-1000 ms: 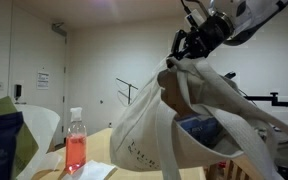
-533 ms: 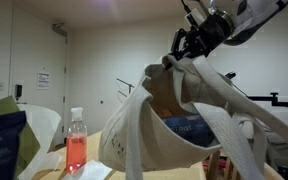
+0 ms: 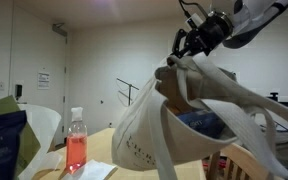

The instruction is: Move the bag backwards

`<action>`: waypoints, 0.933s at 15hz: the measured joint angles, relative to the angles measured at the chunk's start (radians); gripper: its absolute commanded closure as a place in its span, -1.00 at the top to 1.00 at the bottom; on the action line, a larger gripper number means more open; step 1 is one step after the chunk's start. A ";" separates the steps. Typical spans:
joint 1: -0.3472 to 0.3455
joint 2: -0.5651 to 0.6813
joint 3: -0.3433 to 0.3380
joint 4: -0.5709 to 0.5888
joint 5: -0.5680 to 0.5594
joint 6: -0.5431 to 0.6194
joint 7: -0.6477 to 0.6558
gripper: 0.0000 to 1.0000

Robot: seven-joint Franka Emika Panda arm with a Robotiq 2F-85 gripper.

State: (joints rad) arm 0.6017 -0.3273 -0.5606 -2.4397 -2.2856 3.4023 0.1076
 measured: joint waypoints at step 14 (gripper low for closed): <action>0.289 -0.123 -0.509 -0.001 0.100 0.064 -0.007 -0.98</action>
State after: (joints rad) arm 0.8902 -0.4502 -1.0695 -2.4410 -2.1860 3.4662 0.1005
